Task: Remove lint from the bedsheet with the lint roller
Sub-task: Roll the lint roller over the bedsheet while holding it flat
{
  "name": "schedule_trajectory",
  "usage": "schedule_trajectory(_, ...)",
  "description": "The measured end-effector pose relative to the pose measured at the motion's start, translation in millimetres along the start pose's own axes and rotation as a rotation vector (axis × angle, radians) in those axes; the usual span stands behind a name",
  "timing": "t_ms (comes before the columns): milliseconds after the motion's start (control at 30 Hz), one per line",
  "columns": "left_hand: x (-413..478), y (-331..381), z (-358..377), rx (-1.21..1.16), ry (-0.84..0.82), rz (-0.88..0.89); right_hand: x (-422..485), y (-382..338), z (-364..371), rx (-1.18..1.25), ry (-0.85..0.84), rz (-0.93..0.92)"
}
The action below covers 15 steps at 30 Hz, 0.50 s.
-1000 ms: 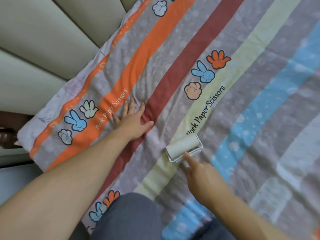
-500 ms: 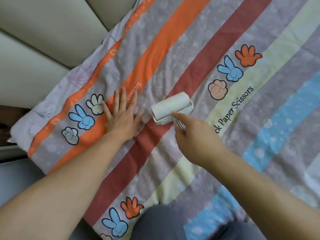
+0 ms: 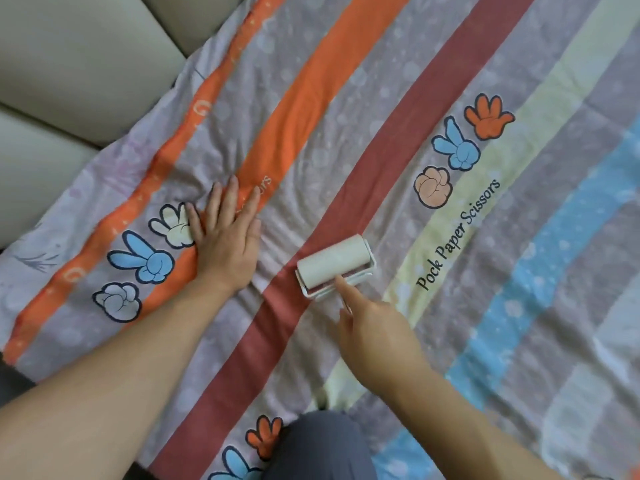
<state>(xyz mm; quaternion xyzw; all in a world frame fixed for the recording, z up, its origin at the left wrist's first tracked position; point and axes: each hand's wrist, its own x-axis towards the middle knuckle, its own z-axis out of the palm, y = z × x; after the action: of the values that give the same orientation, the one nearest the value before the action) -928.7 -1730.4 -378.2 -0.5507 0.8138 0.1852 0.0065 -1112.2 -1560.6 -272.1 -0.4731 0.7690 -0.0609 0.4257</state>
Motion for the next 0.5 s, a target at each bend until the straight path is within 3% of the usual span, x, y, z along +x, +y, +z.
schedule_trajectory(167, -3, 6, -2, 0.068, -0.014, -0.005, -52, 33, 14, -0.040, -0.093, 0.094)
schedule_trajectory(367, -9, 34, -18, 0.218, -0.129, -0.092, -89, 54, 17, -0.042, -0.120, 0.076)
schedule_trajectory(500, -40, 77, -16, 0.195, -0.102, 0.055, -116, 60, -1, -0.017, -0.147, 0.070)
